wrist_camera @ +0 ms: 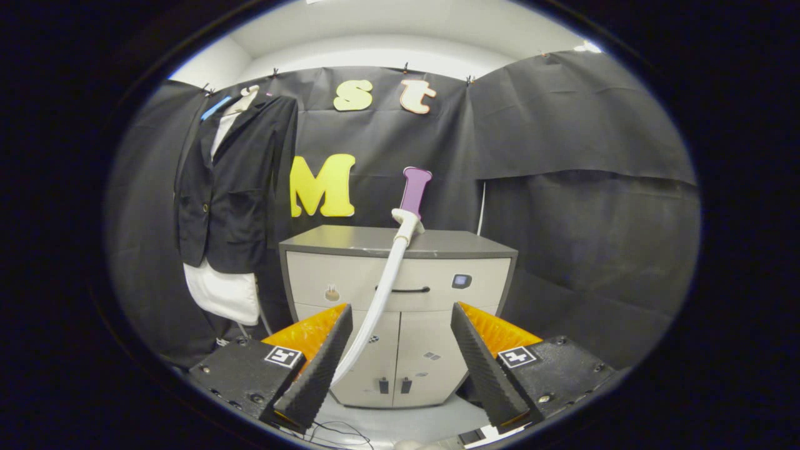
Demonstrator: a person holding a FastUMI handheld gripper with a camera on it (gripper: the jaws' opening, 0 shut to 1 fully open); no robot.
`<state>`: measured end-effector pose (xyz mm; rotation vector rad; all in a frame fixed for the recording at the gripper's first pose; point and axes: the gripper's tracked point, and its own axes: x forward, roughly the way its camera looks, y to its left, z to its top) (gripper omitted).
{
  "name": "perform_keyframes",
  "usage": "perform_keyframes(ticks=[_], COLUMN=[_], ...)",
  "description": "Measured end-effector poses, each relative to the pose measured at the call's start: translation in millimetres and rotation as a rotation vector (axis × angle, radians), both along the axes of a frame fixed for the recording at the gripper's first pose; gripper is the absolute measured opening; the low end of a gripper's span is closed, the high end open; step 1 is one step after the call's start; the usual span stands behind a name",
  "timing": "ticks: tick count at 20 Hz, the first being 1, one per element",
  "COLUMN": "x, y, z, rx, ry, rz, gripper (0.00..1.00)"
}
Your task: Iron the clothes twice with a garment steamer, once on the left side and once on the right side.
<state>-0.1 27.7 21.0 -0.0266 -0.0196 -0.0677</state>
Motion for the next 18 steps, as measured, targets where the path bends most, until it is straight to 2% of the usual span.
perform_keyframes(ticks=[4,8,18], x=[15.3,54.4,214.4], y=[-11.5,-24.5,-61.3], z=[32.2,72.5,142.0], rx=[-0.019,0.021,0.104], ry=[-0.015,-0.030,0.028], rz=[-0.032,-0.024,0.043], gripper=[0.99,0.99,0.99])
